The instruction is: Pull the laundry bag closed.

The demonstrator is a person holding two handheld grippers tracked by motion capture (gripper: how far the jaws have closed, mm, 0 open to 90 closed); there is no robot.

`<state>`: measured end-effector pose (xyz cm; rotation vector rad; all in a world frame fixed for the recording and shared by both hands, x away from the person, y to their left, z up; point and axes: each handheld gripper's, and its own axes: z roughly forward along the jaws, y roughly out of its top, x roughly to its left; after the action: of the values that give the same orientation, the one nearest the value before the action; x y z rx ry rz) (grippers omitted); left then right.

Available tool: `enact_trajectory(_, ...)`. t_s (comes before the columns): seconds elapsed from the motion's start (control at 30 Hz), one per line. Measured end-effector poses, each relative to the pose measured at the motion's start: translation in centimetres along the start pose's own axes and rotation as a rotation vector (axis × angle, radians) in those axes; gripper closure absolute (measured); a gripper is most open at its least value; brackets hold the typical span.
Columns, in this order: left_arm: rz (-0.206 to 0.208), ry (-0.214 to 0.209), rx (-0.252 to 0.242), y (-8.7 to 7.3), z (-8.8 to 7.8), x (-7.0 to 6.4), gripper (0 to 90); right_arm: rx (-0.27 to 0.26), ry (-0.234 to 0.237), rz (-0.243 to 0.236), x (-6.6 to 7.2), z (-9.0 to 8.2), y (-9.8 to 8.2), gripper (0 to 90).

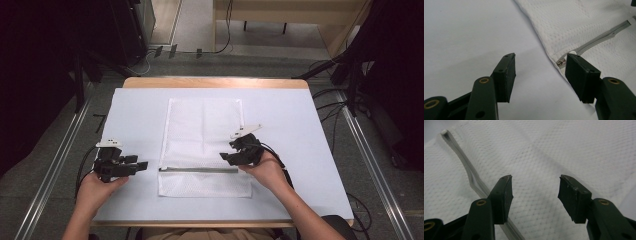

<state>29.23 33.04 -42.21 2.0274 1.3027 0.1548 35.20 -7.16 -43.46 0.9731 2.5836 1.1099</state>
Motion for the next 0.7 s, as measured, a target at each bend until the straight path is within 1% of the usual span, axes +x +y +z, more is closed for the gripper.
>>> enact_trajectory(0.07,-0.003,-0.001,0.000,0.0,0.0,0.0,42.7,0.001,0.005,0.003,0.2,0.0,0.1,46.5)
enact_trajectory(0.17,-0.003,-0.004,0.001,0.0,-0.1,0.1,44.3,-0.002,0.025,-0.010,0.8,0.4,0.6,46.7)
enact_trajectory(0.23,0.000,0.008,-0.012,0.0,-0.1,0.1,45.0,0.003,0.029,-0.015,1.0,0.5,0.8,47.2)
enact_trajectory(0.27,0.000,0.008,-0.012,0.0,-0.1,0.1,46.3,0.003,0.029,-0.015,1.0,0.5,0.8,47.2)
enact_trajectory(0.33,-0.001,0.003,-0.029,0.0,-0.2,0.2,47.9,0.005,0.037,-0.017,1.5,0.6,1.1,47.8)
enact_trajectory(0.43,0.003,0.000,-0.032,0.0,-0.2,0.3,49.4,0.005,0.042,-0.027,1.8,0.7,1.1,48.6)
enact_trajectory(0.47,0.003,0.000,-0.032,0.0,-0.2,0.3,49.4,0.008,0.043,-0.027,1.9,0.7,1.2,48.7)
enact_trajectory(0.5,0.004,-0.003,-0.018,0.1,-0.1,0.4,49.3,0.007,0.044,-0.026,2.0,0.7,1.2,48.9)
enact_trajectory(0.53,-0.005,-0.006,-0.014,0.2,-0.1,0.4,49.3,0.007,0.047,-0.028,2.0,0.7,1.2,49.2)
enact_trajectory(0.63,-0.012,-0.007,-0.001,0.4,-0.1,0.4,49.3,0.007,0.053,-0.029,2.4,0.8,1.5,50.0)
enact_trajectory(0.7,-0.007,-0.004,-0.008,0.4,-0.1,0.4,49.7,0.005,0.060,-0.040,2.6,0.9,1.7,50.6)
